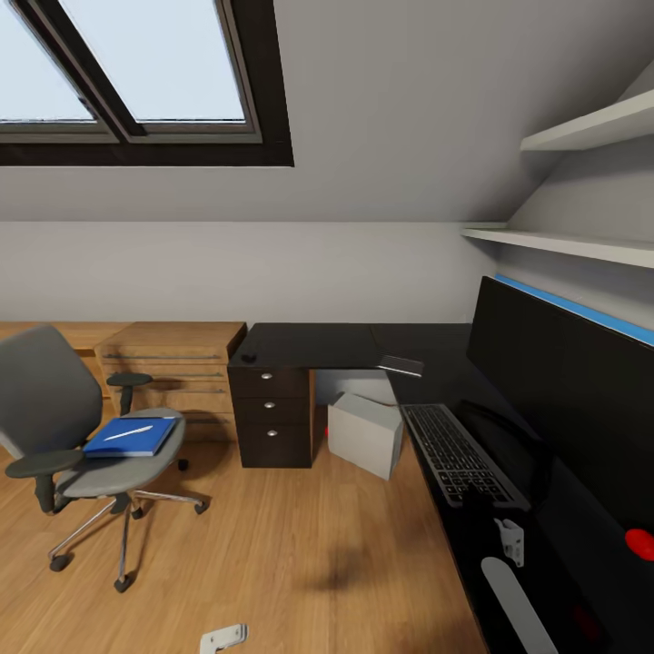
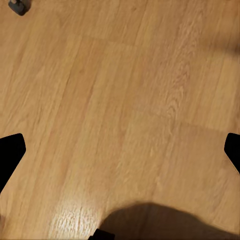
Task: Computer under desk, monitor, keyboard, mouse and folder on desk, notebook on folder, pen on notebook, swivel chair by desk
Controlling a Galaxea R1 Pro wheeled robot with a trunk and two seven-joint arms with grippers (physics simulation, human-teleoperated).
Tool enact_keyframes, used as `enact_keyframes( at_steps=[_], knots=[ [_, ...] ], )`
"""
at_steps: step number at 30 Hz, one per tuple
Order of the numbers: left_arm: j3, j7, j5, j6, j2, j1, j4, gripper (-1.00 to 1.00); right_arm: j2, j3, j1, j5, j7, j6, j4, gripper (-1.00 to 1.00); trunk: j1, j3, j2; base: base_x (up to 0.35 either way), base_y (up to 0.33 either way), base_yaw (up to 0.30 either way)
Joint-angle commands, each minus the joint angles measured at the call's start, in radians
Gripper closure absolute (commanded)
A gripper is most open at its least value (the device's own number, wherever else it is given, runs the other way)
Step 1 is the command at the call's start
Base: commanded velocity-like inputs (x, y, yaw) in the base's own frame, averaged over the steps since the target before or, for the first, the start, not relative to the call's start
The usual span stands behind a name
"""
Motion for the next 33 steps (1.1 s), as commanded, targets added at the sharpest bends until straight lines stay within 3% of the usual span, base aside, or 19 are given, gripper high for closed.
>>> enact_keyframes(
  at_steps=[1,33],
  knots=[
    [-0.009,0.004,0.009,-0.003,0.000,-0.001,0.000,-1.00,0.000,0.000,-0.001,-0.006,-0.004,-0.003,-0.001,1.00,0.000,-0.001,-0.001,0.060,-0.091,0.000],
    [-0.007,0.004,0.011,-0.004,0.000,-0.001,0.001,-1.00,0.006,0.000,-0.002,-0.006,-0.004,-0.008,0.007,1.00,0.000,-0.001,-0.001,0.033,-0.014,0.000]
  ],
)
